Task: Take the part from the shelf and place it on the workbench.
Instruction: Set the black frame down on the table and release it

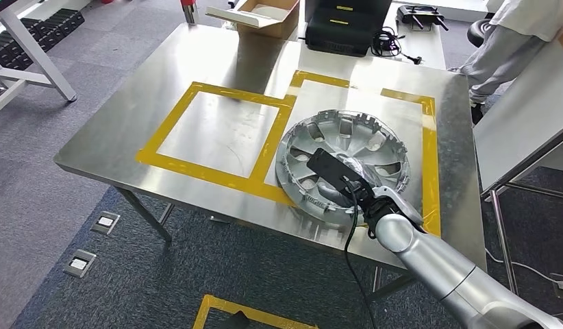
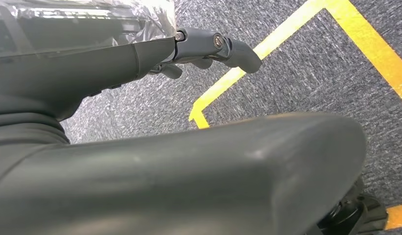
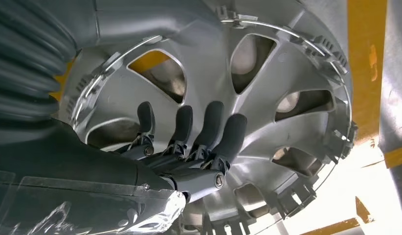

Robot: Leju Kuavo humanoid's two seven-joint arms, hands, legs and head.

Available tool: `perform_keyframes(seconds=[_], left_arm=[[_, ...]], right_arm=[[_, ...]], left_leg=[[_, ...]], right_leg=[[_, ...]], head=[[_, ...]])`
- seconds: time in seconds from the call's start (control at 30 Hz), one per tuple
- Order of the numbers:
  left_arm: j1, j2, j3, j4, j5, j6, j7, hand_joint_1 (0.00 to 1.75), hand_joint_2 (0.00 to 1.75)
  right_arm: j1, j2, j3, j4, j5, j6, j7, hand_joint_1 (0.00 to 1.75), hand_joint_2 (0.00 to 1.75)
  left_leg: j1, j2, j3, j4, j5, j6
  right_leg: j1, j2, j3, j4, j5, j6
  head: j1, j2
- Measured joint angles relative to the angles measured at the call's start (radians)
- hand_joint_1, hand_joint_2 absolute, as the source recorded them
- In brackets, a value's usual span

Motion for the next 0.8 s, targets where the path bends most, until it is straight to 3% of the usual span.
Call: perform_keyframes(seconds=[0.13,0.57,0.8], left_arm=[[0.000,0.000,0.001,0.000,0.003,-0.005,-0.002,0.00,0.00],[0.002,0.000,0.025,0.000,0.007,-0.020,-0.022,0.00,0.00],[0.013,0.001,0.042,0.000,0.008,-0.020,-0.034,0.00,0.00]], right_arm=[[0.000,0.004,0.000,0.009,0.000,0.003,0.000,0.00,0.00],[0.003,0.005,-0.001,0.012,0.005,-0.001,0.000,0.00,0.00],[0.012,0.003,-0.034,-0.038,-0.052,-0.070,-0.101,0.00,0.00]], left_leg=[[0.000,0.000,0.000,0.000,0.000,0.000],[0.000,0.000,0.000,0.000,0.000,0.000],[0.000,0.001,0.001,0.000,0.000,0.000]], right_leg=[[0.000,0.000,0.000,0.000,0.000,0.000],[0.000,0.000,0.000,0.000,0.000,0.000],[0.000,0.001,0.000,0.000,0.000,0.000]], head=[[0.000,0.000],[0.000,0.000],[0.000,0.000]])
